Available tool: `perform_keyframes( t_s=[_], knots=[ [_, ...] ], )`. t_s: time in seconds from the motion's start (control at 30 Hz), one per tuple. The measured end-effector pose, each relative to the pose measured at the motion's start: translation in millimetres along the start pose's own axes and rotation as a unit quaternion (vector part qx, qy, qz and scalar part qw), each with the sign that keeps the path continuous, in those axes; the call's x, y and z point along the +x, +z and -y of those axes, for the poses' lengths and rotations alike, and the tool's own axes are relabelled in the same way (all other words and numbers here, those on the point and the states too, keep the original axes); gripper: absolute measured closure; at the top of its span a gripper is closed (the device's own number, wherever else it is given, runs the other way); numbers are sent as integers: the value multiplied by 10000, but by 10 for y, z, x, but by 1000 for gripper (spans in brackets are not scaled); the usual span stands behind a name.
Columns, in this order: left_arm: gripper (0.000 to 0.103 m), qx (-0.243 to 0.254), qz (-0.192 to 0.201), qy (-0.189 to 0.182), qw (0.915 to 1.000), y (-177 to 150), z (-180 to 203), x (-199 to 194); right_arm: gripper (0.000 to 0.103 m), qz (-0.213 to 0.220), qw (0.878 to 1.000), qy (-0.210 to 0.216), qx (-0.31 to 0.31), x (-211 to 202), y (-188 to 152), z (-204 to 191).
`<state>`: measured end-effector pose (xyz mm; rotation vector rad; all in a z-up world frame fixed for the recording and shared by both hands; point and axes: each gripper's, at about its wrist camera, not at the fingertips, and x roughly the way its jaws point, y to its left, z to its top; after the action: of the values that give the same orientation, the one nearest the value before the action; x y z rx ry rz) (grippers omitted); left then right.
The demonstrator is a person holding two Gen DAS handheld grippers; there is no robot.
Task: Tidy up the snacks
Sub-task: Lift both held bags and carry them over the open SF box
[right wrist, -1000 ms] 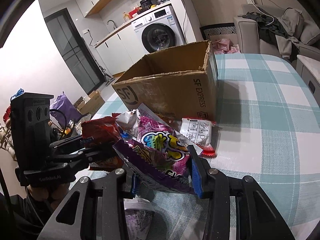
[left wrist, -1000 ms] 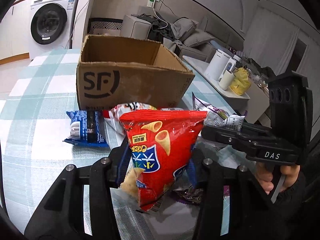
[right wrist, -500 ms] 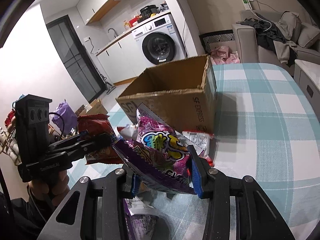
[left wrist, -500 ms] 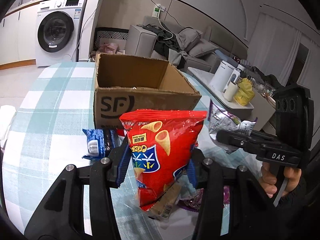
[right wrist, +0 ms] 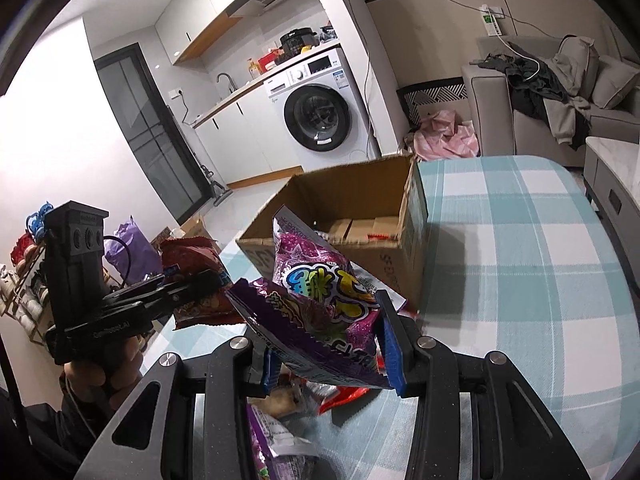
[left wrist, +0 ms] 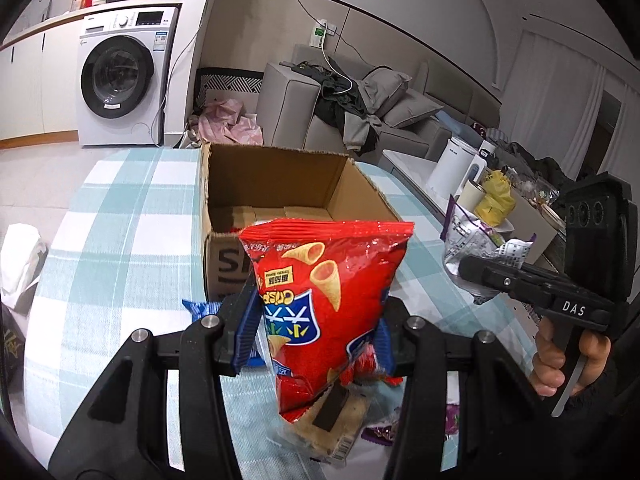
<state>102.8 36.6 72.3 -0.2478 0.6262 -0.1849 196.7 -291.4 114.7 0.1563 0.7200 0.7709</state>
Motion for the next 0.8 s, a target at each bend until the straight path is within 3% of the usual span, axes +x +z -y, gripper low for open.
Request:
perform_keyframes(
  t_s=[0.8],
  knots=[
    [58, 34, 94, -36, 9999, 533, -11, 174, 61, 199, 9998, -80, -14, 46, 510, 8]
  ],
)
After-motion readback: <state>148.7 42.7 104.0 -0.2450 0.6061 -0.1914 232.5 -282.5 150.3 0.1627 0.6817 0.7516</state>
